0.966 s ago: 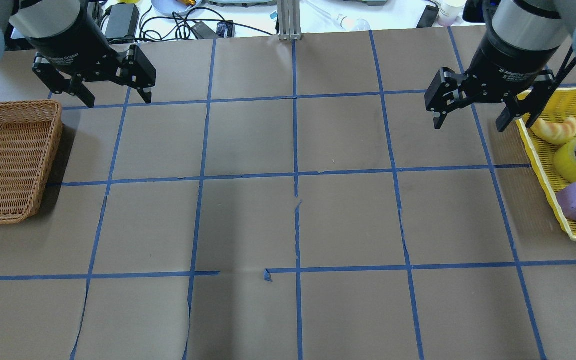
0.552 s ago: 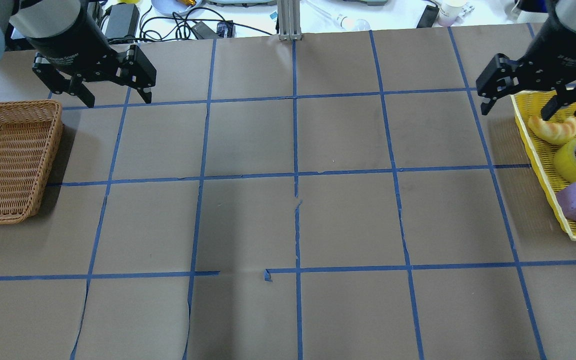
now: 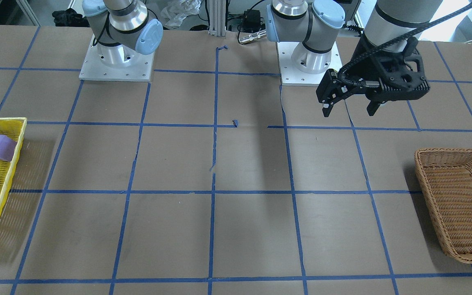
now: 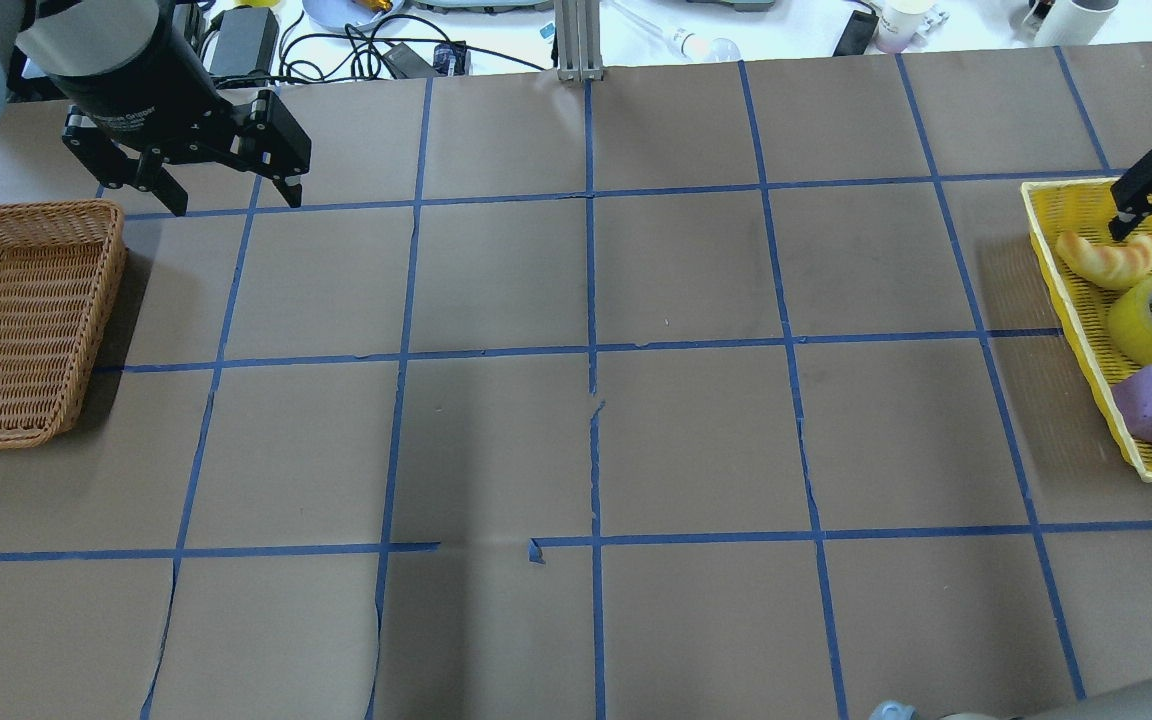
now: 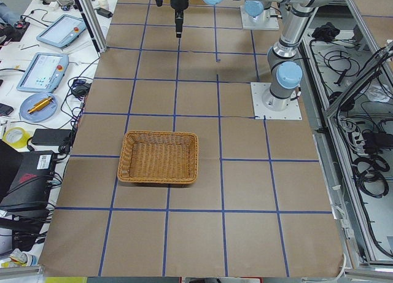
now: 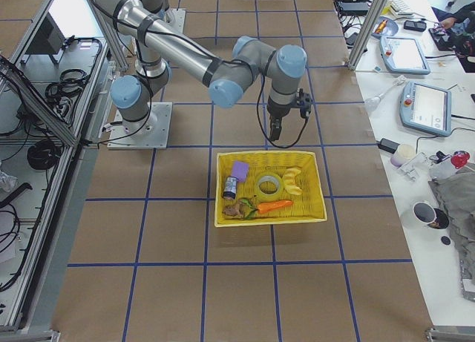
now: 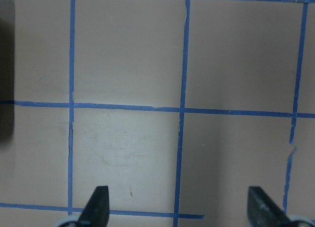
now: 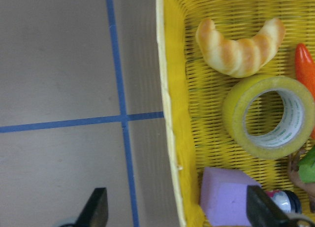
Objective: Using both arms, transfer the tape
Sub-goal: 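Move the right gripper down over the yellow tape roll in the tray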
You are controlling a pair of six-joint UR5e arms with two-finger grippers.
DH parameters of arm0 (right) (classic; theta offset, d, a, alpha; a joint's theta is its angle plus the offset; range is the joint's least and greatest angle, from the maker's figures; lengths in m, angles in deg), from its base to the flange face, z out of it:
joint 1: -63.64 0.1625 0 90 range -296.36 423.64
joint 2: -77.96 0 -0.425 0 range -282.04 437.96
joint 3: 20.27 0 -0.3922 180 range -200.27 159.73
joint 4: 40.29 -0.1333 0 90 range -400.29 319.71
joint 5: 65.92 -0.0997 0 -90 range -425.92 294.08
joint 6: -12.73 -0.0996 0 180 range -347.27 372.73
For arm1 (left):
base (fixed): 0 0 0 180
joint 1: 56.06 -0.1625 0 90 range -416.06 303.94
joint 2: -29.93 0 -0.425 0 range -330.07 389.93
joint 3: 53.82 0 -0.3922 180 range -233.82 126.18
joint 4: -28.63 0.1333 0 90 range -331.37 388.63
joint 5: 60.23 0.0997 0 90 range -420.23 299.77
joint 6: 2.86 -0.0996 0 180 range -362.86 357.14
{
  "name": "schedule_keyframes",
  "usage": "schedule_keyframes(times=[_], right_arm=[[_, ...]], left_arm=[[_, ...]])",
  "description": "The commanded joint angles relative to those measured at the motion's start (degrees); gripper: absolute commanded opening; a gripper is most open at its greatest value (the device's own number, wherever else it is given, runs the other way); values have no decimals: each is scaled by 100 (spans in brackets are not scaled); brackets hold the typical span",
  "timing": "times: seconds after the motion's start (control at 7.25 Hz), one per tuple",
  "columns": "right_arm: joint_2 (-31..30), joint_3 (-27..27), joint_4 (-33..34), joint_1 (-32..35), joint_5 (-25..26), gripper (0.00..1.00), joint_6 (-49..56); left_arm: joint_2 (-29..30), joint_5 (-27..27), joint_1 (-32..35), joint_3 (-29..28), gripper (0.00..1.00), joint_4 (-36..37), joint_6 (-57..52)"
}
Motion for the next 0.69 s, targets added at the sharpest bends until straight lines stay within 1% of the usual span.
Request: schedule_keyframes(times=[0.0, 0.14, 0.28, 0.41, 0.55], right_arm=[[798, 49, 845, -192, 217, 100, 130], [1027, 136, 1232, -192, 315, 100, 129], [1099, 337, 1514, -201, 385, 100, 121], [1109, 461, 1812, -209, 664, 100, 112], [1117, 540, 1815, -209, 763, 100, 7]], left_arm=[[2, 1, 4, 1, 100, 0, 0], [2, 1, 4, -8, 100, 0, 0], [2, -8, -5, -8, 100, 0, 0], [2, -8, 4, -8, 100, 0, 9], [2, -8, -5, -8, 100, 0, 9]])
